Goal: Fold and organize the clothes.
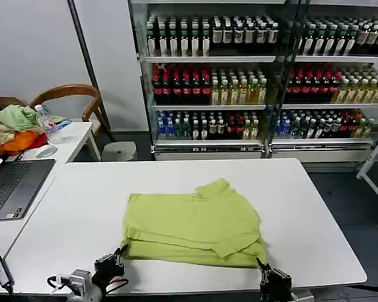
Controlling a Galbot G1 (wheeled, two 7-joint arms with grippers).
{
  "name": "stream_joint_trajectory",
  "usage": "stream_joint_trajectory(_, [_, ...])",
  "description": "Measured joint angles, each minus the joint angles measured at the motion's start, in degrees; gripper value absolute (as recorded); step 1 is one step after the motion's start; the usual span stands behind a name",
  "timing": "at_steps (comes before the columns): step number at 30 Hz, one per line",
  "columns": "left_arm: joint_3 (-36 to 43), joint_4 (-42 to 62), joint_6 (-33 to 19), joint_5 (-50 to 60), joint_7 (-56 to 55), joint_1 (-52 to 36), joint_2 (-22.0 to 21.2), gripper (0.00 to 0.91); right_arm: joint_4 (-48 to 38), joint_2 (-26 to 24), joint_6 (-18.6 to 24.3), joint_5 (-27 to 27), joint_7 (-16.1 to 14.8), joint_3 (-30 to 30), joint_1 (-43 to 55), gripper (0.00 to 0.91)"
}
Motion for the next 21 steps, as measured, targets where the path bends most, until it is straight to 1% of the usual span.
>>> stream_joint_trajectory(7, [-0.9,-2.2,1.1,1.1,0.0,1.6,0.2,0.907,1.9,-0.4,-0.2,-1.5,-0.1,1.1,-2.1,0.907])
stream_joint_trajectory(12, [-2.1,-4.8,2.1,1.1,0.2,2.1,0.8,0.907,4.5,-2.1,-1.2,-1.2,-1.3,4.1,-3.9,0.907])
stream_joint_trajectory(17, [-4.3,-5.9,2.9,-0.5,0.9,1.4,2.1,0.907,7.6,-4.5,-2.7,2.2,-1.9,8.2,-3.2,0.907])
stream_joint_trajectory(21, [-4.8,-5.8,2.9,-1.8,1.5,-0.3,3.1,0.907,7.4,-5.0,-4.4,5.1,-1.7,8.9,1.5,0.907])
